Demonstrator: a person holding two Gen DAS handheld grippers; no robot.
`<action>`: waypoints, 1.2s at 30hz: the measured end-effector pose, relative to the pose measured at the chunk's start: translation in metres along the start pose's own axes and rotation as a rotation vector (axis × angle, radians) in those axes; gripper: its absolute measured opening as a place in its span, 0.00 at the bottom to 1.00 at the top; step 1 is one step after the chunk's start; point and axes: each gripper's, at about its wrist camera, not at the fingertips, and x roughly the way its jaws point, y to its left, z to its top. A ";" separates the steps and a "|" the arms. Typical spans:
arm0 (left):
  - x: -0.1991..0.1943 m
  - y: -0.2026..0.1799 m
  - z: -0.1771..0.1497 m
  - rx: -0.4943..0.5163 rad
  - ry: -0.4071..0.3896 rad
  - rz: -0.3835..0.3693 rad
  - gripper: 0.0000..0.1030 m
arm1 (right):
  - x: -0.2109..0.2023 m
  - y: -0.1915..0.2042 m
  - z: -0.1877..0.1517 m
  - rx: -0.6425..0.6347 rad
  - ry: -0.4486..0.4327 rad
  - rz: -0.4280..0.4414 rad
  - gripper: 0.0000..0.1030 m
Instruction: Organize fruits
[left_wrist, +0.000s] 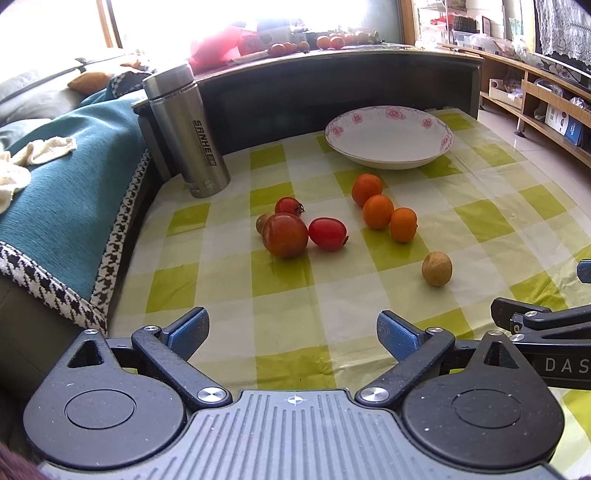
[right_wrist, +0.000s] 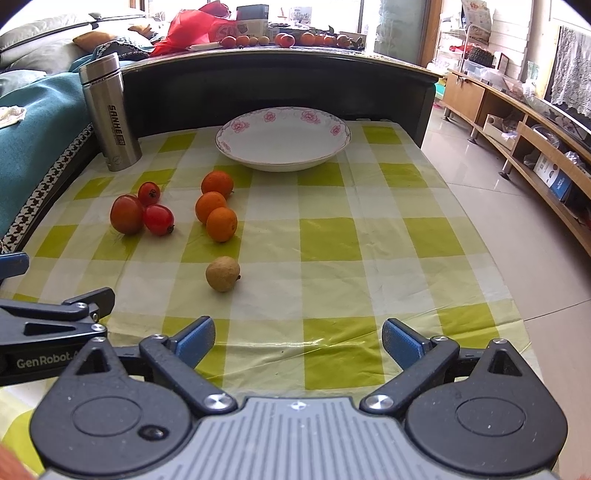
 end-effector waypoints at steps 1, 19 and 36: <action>0.000 0.000 0.000 0.000 0.001 -0.001 0.96 | 0.000 0.000 0.000 0.000 0.001 0.001 0.99; 0.002 0.003 0.001 -0.016 0.019 -0.012 0.93 | 0.004 0.004 0.001 -0.003 0.011 0.020 0.95; 0.007 0.010 0.003 -0.034 0.015 -0.007 0.93 | 0.011 0.009 0.013 -0.011 -0.007 0.062 0.89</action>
